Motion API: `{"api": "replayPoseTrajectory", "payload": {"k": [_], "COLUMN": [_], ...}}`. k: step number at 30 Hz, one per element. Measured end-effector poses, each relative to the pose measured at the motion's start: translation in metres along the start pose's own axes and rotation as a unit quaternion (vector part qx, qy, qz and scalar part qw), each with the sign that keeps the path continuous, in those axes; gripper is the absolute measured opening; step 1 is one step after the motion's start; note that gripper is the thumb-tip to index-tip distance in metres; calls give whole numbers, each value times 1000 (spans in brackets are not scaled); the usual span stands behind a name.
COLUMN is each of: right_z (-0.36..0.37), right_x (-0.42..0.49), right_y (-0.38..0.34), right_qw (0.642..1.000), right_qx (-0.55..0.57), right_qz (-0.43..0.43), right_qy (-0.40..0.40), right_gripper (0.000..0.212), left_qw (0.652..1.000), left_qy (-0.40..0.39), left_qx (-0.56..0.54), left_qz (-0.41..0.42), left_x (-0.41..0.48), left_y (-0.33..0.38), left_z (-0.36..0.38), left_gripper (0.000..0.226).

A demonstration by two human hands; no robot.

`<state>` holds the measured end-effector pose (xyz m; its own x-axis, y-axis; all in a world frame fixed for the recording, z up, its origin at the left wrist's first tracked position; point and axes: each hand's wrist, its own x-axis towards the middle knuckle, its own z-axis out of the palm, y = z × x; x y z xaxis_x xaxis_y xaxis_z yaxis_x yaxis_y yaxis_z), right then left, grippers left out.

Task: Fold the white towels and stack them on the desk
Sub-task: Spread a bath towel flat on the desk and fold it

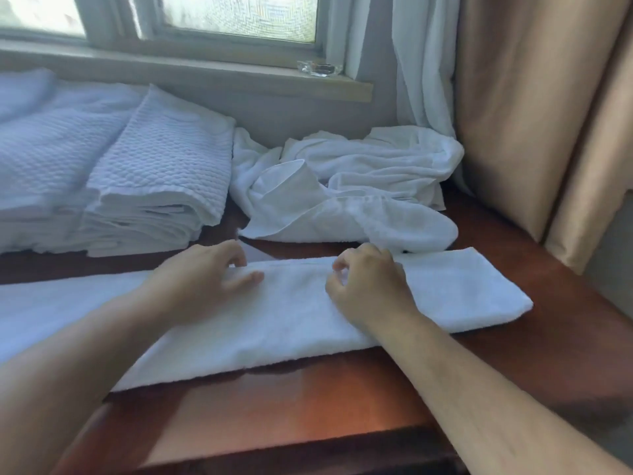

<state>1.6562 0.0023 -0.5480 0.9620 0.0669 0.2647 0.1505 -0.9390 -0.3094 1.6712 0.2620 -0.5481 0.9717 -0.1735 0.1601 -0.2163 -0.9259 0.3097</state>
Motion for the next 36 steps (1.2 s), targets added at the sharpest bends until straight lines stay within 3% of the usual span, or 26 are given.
{"api": "replayPoseTrajectory", "payload": {"k": [6,9,13,17,19,22,26,30,32,36], "right_z": [31,38,47,56,61,63,60,63,68,74], "right_x": [-3,-8,-11,-15,-20,-20,-10,-14,-20,-21], "right_y": [-83,-113,-145,-164,-162,-158,-174,-191,-192,-189], "right_qw": [995,990,979,965,956,955,955,946,945,944], "right_qx": [-22,-12,-18,42,48,57,31,93,128,149], "right_qz": [-98,-136,-201,-249,-272,-272,-282,-305,-294,-287], "right_qy": [-27,-40,-30,-73,-98,-106,-89,-53,-68,-66], "right_gripper": [32,36,36,38,42,46,31,19,15,13], "left_qw": [998,994,989,990,990,984,948,897,896,911], "left_qy": [-1,48,122,108,90,130,170,70,34,52], "left_qx": [28,39,44,62,74,63,132,166,121,13], "left_qz": [-63,-90,-64,-67,-82,-100,-234,-403,-426,-409], "left_x": [-39,-51,-58,-62,-69,-85,-107,-135,-145,-148], "left_y": [-72,-101,-124,-137,-148,-164,-171,-177,-178,-179], "left_z": [-37,-49,-57,-57,-57,-61,-70,-80,-83,-92], "left_gripper": [36,37,40,49,45,33,55,79,77,85]}}
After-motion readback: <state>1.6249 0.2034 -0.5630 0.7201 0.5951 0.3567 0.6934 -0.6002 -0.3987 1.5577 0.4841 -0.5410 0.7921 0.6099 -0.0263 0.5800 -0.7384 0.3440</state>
